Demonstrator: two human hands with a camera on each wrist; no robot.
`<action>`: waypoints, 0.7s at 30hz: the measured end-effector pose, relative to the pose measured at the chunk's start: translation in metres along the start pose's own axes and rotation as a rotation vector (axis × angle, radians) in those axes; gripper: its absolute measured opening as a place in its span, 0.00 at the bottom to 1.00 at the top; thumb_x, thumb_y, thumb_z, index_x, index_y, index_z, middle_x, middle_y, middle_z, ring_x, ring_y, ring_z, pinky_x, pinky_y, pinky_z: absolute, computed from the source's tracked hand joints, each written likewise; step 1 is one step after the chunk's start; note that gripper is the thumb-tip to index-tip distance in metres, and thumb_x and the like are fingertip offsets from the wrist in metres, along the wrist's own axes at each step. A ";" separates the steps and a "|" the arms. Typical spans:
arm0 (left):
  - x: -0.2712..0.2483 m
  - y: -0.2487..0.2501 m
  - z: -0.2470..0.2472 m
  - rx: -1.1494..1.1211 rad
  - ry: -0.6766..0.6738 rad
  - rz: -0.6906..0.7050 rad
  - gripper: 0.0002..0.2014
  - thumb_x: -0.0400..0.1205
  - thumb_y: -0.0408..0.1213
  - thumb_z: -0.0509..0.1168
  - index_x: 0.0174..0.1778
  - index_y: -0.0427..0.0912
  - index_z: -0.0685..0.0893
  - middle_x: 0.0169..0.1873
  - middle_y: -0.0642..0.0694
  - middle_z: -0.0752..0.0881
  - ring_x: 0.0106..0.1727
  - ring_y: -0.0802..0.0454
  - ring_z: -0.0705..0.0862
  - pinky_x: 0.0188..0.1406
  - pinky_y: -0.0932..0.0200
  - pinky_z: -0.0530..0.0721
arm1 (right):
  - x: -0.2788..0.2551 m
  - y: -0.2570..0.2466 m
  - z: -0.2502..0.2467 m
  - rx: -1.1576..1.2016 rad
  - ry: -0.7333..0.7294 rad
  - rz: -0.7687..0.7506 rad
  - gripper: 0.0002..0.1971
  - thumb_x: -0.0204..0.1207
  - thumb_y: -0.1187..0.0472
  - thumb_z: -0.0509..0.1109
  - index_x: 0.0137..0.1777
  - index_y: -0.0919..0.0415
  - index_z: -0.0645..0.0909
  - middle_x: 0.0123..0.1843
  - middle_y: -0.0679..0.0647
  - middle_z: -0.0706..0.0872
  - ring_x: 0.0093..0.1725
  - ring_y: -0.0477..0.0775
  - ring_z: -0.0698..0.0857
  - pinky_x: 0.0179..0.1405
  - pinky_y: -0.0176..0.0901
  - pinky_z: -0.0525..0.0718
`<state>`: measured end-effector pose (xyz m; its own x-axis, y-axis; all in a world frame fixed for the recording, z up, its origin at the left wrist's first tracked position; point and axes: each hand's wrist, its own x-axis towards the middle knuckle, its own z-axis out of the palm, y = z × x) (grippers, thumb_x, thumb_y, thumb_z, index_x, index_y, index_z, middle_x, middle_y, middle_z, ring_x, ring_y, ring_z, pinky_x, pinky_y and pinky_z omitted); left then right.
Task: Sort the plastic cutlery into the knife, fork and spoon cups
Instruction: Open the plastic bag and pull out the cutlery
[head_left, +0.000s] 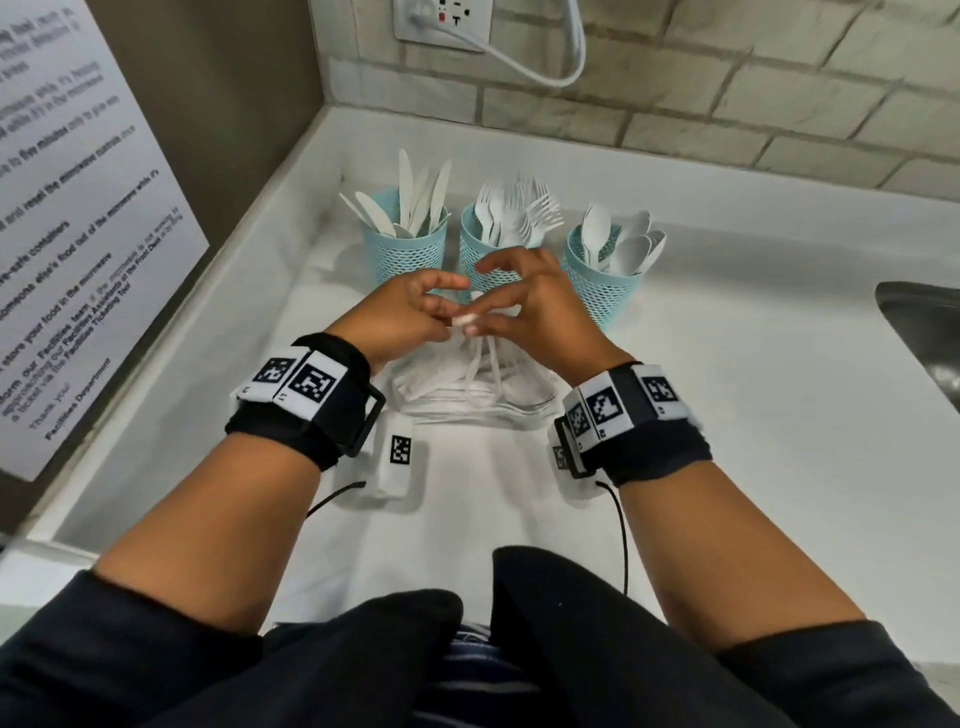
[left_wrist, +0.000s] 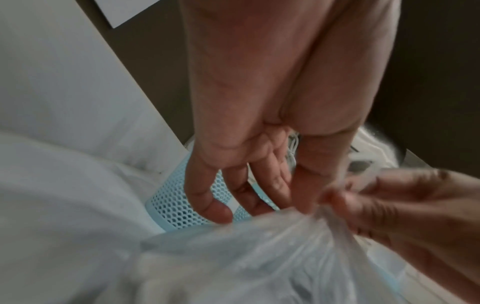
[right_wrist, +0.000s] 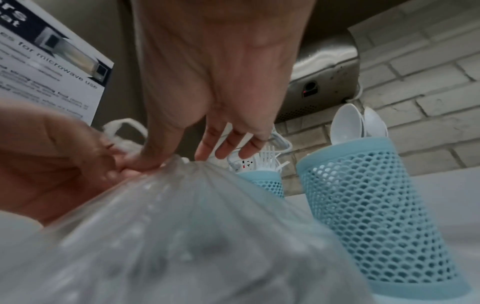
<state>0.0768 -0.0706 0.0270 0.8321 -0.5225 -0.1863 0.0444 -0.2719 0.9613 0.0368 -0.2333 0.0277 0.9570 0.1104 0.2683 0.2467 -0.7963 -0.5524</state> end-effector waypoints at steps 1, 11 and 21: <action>0.000 -0.001 0.001 0.007 -0.002 0.029 0.23 0.75 0.15 0.64 0.61 0.42 0.78 0.40 0.49 0.85 0.44 0.60 0.84 0.43 0.72 0.80 | 0.001 0.001 0.001 0.066 0.067 0.011 0.11 0.64 0.56 0.79 0.47 0.55 0.91 0.60 0.52 0.83 0.64 0.57 0.72 0.65 0.49 0.70; 0.007 -0.008 0.009 0.180 0.187 0.160 0.01 0.74 0.30 0.73 0.39 0.37 0.89 0.29 0.57 0.88 0.32 0.68 0.83 0.42 0.72 0.81 | 0.010 -0.016 -0.027 0.795 0.220 0.172 0.07 0.71 0.70 0.73 0.48 0.64 0.86 0.42 0.44 0.90 0.46 0.40 0.86 0.53 0.32 0.81; 0.001 -0.003 0.007 0.279 0.158 0.181 0.10 0.80 0.26 0.64 0.54 0.30 0.86 0.52 0.34 0.87 0.56 0.40 0.85 0.61 0.52 0.80 | -0.002 0.014 -0.017 0.344 -0.113 0.363 0.06 0.68 0.60 0.79 0.38 0.60 0.85 0.34 0.48 0.83 0.30 0.33 0.77 0.32 0.16 0.71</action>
<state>0.0736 -0.0764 0.0228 0.8889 -0.4567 0.0370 -0.2461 -0.4079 0.8792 0.0360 -0.2552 0.0329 0.9961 -0.0582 -0.0657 -0.0870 -0.5550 -0.8273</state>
